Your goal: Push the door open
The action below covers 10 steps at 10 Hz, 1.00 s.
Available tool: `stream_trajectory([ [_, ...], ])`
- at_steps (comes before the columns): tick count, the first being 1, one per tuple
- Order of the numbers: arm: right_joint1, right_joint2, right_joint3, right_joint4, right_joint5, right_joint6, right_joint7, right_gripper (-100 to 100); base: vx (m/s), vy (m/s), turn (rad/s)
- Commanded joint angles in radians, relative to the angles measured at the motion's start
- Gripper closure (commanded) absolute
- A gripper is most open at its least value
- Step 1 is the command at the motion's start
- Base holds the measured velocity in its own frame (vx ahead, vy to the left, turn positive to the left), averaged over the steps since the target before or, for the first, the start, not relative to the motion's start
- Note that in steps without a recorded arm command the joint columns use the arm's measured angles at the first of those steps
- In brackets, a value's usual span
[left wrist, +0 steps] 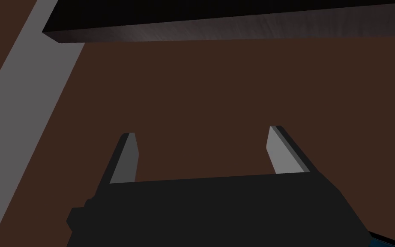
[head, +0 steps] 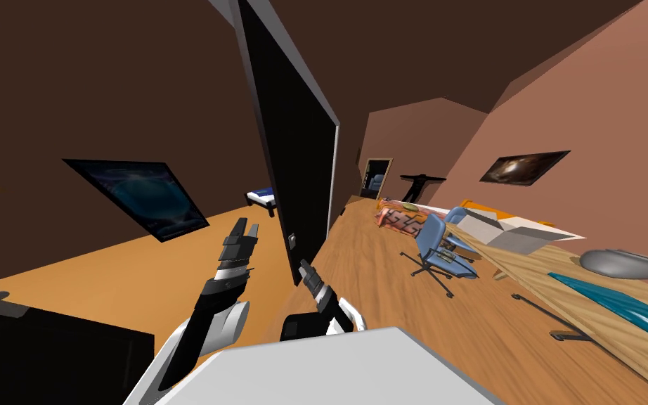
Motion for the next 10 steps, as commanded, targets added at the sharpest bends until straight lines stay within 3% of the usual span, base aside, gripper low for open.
stream_trajectory([
  [1, -0.012, 0.004, 0.025, 0.039, 0.000, -0.003, -0.001, -100, 0.143, -0.006, -0.029],
  [3, -0.036, 0.000, 0.069, 0.100, -0.003, -0.010, -0.007, -100, 0.170, -0.035, -0.036],
  [6, -0.052, -0.003, 0.098, 0.140, -0.005, -0.014, -0.011, -100, 0.137, 0.000, -0.020],
  [9, -0.085, -0.009, 0.157, 0.223, -0.008, -0.022, -0.020, -100, 0.183, -0.006, -0.036],
  [10, -0.085, -0.009, 0.157, 0.223, -0.008, -0.022, -0.020, -100, 0.160, 0.021, -0.012],
])
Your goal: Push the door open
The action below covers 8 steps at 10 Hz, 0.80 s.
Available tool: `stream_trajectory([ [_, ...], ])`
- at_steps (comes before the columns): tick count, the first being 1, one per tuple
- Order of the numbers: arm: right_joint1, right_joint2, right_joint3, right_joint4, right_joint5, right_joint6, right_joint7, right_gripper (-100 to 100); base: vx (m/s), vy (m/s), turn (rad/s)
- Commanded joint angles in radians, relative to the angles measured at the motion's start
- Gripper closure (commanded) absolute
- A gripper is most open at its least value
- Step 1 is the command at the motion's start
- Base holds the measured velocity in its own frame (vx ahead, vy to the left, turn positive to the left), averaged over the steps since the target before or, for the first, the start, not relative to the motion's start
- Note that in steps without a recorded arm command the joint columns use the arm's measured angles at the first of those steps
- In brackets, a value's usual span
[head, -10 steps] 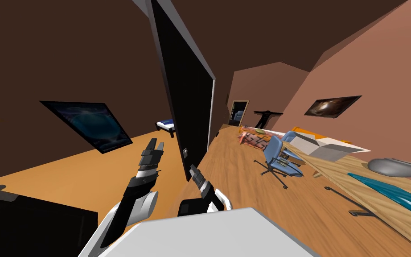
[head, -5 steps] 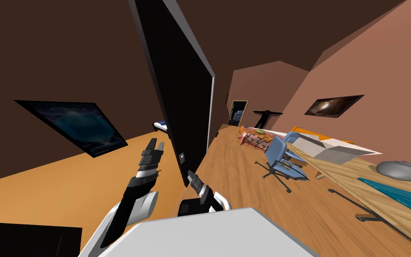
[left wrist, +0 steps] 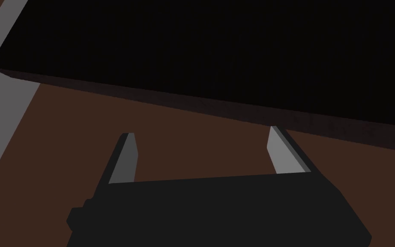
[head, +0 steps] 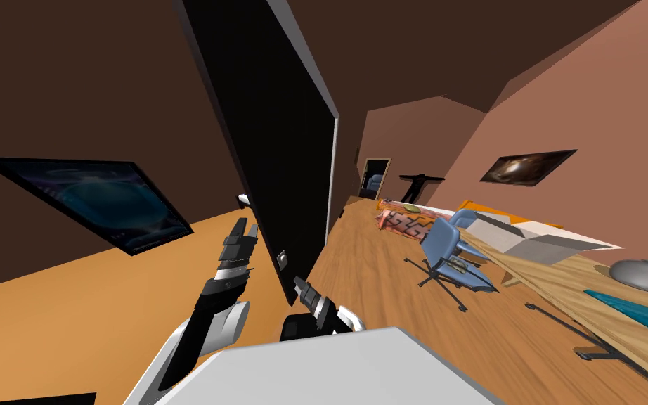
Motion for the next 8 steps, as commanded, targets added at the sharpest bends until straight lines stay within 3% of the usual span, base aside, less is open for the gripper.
stream_trajectory([
  [1, -0.014, 0.002, 0.018, 0.034, -0.001, -0.006, -0.003, -100, 0.133, -0.006, -0.018],
  [6, -0.039, -0.002, 0.065, 0.100, -0.004, -0.013, -0.010, -100, 0.111, -0.003, -0.006],
  [8, -0.035, 0.003, 0.056, 0.102, -0.003, -0.020, -0.004, -100, 0.060, 0.040, 0.027],
])
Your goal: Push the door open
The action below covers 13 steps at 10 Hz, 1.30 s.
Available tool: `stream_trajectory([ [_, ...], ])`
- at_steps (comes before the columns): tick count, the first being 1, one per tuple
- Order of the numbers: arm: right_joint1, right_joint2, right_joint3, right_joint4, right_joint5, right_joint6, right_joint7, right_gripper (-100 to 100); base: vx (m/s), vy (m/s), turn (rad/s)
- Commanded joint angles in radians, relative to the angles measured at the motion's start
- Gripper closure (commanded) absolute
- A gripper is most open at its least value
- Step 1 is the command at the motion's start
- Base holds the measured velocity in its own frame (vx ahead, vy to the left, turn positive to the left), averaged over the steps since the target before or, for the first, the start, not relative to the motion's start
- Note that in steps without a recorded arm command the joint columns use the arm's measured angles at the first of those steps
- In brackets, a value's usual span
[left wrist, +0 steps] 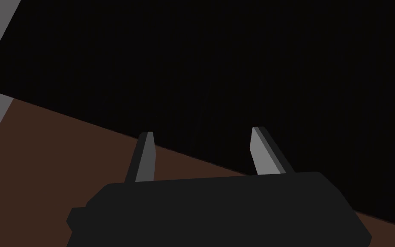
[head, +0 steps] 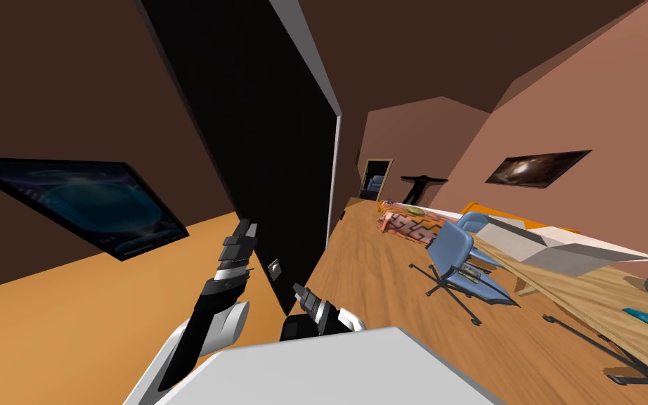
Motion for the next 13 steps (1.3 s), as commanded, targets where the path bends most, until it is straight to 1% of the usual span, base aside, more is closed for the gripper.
stream_trajectory([
  [1, 0.000, 0.004, -0.003, 0.006, 0.001, -0.003, 0.004, -100, 0.069, 0.122, 0.026],
  [5, 0.002, 0.016, -0.014, 0.025, 0.004, -0.011, 0.017, -100, 0.113, 0.143, 0.022],
  [9, 0.003, 0.029, -0.025, 0.046, 0.008, -0.021, 0.031, -100, 0.121, 0.166, 0.031],
  [10, 0.004, 0.031, -0.027, 0.049, 0.009, -0.022, 0.033, -100, 0.129, 0.151, 0.017],
  [11, 0.003, 0.029, -0.026, 0.047, 0.008, -0.021, 0.031, -100, 0.053, 0.065, -0.005],
  [12, 0.003, 0.029, -0.026, 0.047, 0.008, -0.021, 0.031, 100, -0.007, -0.008, 0.000],
  [13, 0.003, 0.029, -0.026, 0.047, 0.008, -0.021, 0.031, 100, -0.021, -0.026, 0.004],
])
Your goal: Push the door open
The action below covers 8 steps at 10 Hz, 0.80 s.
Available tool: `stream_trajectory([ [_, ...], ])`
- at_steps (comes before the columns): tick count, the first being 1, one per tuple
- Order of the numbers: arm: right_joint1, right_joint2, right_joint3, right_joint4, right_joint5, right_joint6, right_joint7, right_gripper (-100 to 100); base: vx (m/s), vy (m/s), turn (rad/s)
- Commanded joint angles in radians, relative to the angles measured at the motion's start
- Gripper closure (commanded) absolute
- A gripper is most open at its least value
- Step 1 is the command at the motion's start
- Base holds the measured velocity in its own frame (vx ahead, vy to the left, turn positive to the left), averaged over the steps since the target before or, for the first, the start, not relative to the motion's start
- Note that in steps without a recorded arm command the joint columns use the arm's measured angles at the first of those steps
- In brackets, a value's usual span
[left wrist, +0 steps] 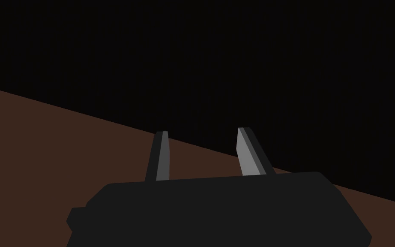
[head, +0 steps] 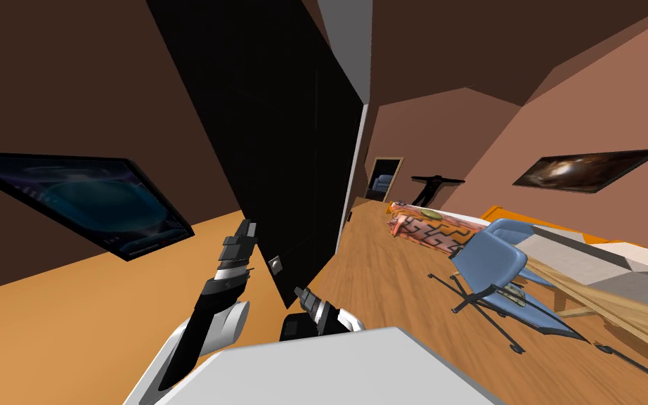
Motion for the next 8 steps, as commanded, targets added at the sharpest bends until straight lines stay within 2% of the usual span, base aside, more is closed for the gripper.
stream_trajectory([
  [1, 0.000, 0.000, 0.000, 0.000, 0.000, 0.000, 0.000, 100, -0.018, -0.023, 0.001],
  [4, 0.000, 0.000, 0.000, 0.000, 0.000, 0.000, 0.000, 100, -0.006, -0.007, 0.000],
  [5, 0.001, 0.013, -0.032, 0.010, -0.006, 0.007, 0.010, -100, -0.025, 0.078, -0.085],
  [8, 0.003, 0.036, -0.086, 0.027, -0.016, 0.020, 0.026, -100, -0.059, 0.126, -0.077],
])
